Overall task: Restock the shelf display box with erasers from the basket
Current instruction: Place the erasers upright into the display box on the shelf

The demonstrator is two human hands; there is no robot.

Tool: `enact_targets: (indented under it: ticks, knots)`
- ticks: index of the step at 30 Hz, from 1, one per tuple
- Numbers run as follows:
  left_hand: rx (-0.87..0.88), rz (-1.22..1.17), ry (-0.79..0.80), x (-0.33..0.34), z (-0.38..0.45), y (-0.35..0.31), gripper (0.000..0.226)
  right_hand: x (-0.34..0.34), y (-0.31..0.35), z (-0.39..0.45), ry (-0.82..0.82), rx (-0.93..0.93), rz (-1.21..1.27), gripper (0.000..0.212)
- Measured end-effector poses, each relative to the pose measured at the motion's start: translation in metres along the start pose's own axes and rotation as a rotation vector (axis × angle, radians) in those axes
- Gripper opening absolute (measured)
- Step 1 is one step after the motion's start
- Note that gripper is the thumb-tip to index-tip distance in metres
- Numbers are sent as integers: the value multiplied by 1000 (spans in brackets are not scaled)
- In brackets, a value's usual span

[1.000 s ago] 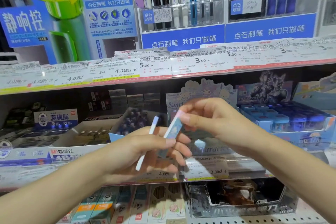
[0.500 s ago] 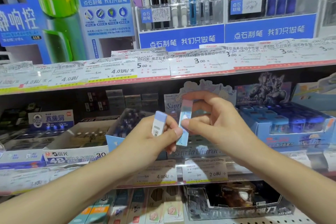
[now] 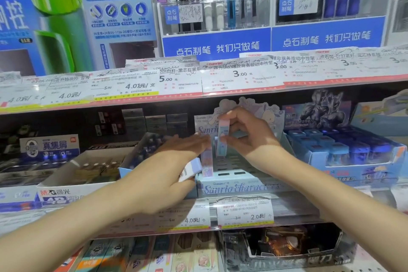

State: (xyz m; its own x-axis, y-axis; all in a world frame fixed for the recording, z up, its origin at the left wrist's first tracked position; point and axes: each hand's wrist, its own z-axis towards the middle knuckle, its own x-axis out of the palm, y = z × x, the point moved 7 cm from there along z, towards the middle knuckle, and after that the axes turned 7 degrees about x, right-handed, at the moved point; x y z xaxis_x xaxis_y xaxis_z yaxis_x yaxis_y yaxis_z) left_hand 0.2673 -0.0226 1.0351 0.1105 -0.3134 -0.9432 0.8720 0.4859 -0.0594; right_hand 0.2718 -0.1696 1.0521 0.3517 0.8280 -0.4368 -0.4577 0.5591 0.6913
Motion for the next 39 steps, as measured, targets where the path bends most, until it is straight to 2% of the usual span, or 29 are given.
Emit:
enact_targets:
  ticks: [2, 13, 16, 18, 25, 28, 30, 33, 34, 37, 39]
  knots:
    - [9, -12, 15, 4, 0, 6, 65, 2, -4, 1, 9, -5, -1, 44]
    - [42, -21, -28, 7, 2, 16, 85, 10, -8, 0, 101, -16, -66, 44]
    - [44, -30, -35, 5, 2, 15, 85, 7, -7, 1, 33, -52, -32, 27]
    - [46, -36, -40, 4, 2, 15, 84, 3, -8, 2, -13, -55, -23, 26]
    - [25, -66, -37, 2, 2, 12, 67, 6, -9, 4, 33, -49, -162, 48]
    - [19, -91, -68, -7, 2, 3, 64, 4, -1, -7, 64, -39, -240, 48]
    - [52, -122, -131, -14, 1, -5, 61, 1, 14, -22, 22, -79, -261, 44]
    - [62, -71, -223, -18, 0, -10, 41, -6, 47, -48, -60, -199, -103, 15]
    - [61, -71, -258, -19, -1, -12, 33, -6, 56, -55, -56, -224, -28, 13]
    - [54, -113, -320, -26, -1, -21, 17, 0, 71, -65, 51, -195, 161, 32]
    - [77, -206, -290, -27, 0, -29, 17, 5, 77, -66, 95, -229, 129, 37]
